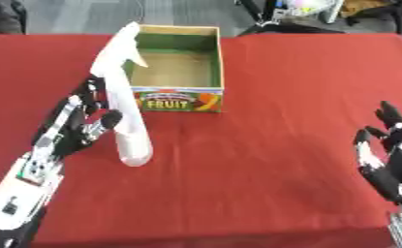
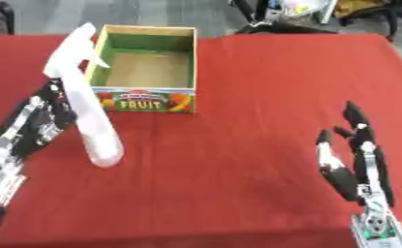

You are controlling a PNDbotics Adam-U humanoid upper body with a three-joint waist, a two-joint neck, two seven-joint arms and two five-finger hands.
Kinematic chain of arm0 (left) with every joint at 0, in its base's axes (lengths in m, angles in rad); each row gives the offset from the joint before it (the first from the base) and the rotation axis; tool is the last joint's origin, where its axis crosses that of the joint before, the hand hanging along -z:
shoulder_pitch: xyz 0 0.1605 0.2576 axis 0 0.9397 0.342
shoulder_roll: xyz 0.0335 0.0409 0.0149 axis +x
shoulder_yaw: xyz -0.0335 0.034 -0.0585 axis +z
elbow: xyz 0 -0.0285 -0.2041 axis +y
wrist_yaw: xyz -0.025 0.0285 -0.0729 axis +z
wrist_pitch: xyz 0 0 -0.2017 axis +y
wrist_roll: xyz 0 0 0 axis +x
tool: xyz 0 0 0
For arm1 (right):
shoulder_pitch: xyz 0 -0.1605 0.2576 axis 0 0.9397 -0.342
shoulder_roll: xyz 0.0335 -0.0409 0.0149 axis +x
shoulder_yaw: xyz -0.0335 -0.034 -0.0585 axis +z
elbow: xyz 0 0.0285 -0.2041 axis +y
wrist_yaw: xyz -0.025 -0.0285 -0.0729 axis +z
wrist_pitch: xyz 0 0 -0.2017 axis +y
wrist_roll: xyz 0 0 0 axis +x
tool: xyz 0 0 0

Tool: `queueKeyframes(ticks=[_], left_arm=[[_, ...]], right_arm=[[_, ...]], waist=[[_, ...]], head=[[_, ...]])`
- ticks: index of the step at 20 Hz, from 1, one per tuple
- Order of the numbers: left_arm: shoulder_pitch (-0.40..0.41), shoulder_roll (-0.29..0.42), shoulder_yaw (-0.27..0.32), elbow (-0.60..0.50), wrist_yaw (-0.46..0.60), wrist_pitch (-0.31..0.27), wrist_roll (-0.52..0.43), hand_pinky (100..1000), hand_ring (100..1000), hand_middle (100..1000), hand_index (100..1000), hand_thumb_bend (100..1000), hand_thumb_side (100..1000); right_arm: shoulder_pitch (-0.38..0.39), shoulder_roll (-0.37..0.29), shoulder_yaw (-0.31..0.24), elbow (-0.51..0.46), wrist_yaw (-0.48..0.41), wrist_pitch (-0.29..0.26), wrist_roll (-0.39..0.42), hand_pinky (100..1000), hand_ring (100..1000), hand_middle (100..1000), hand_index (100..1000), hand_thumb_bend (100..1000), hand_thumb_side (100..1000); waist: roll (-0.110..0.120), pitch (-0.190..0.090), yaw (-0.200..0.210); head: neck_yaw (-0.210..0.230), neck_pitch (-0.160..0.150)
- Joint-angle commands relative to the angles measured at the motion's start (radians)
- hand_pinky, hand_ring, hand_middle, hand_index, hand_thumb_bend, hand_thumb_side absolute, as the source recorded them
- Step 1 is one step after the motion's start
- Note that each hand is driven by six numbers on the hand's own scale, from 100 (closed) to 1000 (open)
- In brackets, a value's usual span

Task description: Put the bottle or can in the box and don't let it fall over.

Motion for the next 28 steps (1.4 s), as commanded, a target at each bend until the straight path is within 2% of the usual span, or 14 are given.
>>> queueKeyframes(ticks=[1,12,21,24,26,28], left_arm=[[-0.025,0.003,-0.009,0.015,0.012,0.003,-0.012,796,997,978,827,726,673],[-0.076,-0.013,-0.042,0.077,0.036,-0.009,-0.034,792,986,959,818,713,646],[-0.085,-0.019,-0.071,0.098,0.073,-0.02,-0.068,745,896,854,782,665,595],[-0.085,-0.019,-0.08,0.102,0.076,-0.022,-0.076,689,837,782,747,592,526],[-0.085,-0.018,-0.085,0.107,0.072,-0.023,-0.076,599,768,691,710,506,444],[-0.085,-0.019,-0.091,0.113,0.07,-0.024,-0.075,518,685,583,655,387,326]], right_arm=[[-0.01,-0.021,-0.001,-0.015,-0.002,-0.003,0.002,858,1000,1000,1000,100,470],[-0.01,-0.02,0.001,-0.014,-0.004,-0.005,0.006,858,1000,1000,1000,100,470],[-0.011,-0.019,0.001,-0.013,-0.004,-0.005,0.007,858,1000,1000,1000,100,470],[-0.011,-0.019,0.001,-0.013,-0.004,-0.005,0.007,858,1000,1000,1000,100,470],[-0.011,-0.019,0.001,-0.014,-0.004,-0.005,0.007,858,1000,1000,1000,100,470],[-0.011,-0.019,0.002,-0.014,-0.004,-0.005,0.007,859,1000,1000,1000,100,470]], waist=[[0.002,-0.019,-0.003],[0.0,-0.019,-0.005],[0.0,-0.018,-0.007],[0.0,-0.018,-0.007],[0.0,-0.018,-0.007],[0.0,-0.017,-0.008]], head=[[0.002,0.006],[0.003,0.006],[0.003,0.006],[0.003,0.006],[0.003,0.006],[0.003,0.006]])
